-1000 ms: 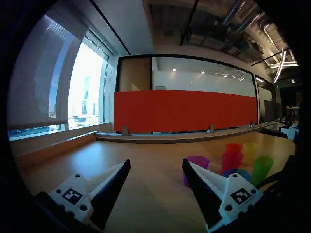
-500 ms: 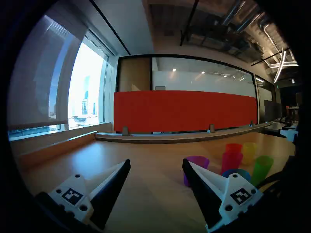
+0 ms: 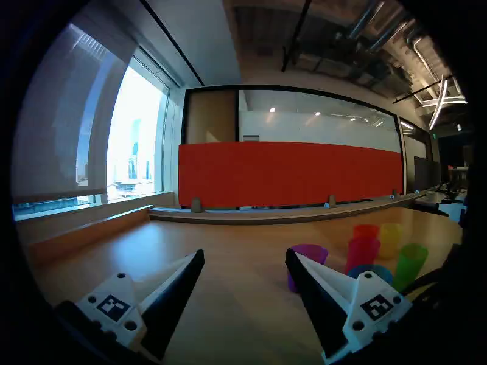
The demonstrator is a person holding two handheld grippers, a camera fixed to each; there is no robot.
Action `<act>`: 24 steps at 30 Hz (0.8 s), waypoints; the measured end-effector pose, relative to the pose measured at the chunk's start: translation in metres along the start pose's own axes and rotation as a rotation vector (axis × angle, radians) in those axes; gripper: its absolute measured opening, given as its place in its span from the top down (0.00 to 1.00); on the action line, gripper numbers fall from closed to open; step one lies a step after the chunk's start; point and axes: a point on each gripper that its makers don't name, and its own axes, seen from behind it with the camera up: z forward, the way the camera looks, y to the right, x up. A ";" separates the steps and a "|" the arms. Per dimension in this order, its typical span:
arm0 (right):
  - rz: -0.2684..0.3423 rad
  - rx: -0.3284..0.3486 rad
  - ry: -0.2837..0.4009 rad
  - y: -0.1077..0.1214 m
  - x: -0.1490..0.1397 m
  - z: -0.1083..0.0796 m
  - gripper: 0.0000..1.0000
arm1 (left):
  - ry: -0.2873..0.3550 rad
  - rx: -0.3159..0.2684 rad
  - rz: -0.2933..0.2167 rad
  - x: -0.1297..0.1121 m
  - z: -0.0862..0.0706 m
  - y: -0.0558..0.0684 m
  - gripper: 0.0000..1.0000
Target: Pour water
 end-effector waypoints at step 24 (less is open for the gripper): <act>0.000 -0.001 -0.001 0.001 -0.001 0.001 0.00 | 0.000 0.000 0.000 0.000 0.001 0.000 0.01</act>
